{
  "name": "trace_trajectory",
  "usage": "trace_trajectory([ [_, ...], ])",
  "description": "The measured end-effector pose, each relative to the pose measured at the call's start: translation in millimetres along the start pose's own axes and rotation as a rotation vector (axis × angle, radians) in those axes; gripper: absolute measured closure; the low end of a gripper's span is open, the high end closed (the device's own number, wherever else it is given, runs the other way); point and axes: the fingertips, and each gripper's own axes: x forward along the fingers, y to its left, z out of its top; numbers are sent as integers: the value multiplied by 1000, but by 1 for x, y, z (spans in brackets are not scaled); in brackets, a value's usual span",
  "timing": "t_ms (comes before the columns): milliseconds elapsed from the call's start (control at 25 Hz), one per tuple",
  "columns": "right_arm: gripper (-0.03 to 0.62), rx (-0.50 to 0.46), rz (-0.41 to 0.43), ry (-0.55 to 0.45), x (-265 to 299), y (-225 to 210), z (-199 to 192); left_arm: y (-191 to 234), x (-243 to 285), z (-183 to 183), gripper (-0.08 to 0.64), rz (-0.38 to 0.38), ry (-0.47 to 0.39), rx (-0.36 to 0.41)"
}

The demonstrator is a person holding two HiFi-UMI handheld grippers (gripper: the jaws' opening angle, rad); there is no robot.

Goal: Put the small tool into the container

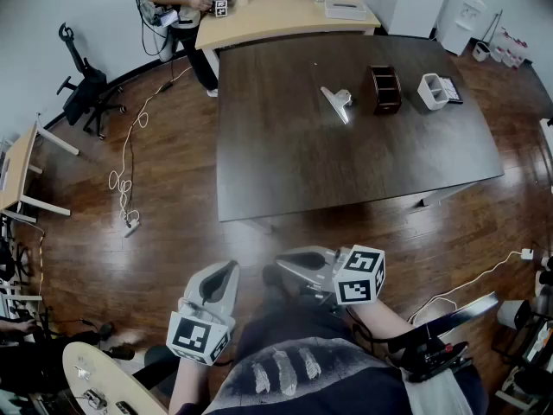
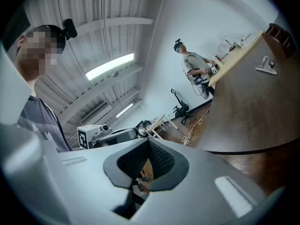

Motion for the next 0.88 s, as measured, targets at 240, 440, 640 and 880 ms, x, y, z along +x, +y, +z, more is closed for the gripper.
trace_trajectory([
  [240,591,-48,-13,-28,5,-3,17,17,28,9,560,-78,-36,0],
  [440,591,-48,-100,-38,17,-2,35,44,42,31,560,-150,-115,-20],
  [640,592,-81,-183,-34,37,1,60,73,51,33,560,-230,-164,-85],
  [880,591,-84,-349,-79,26,-11,70,78,74,38,560,-345,-194,-91],
])
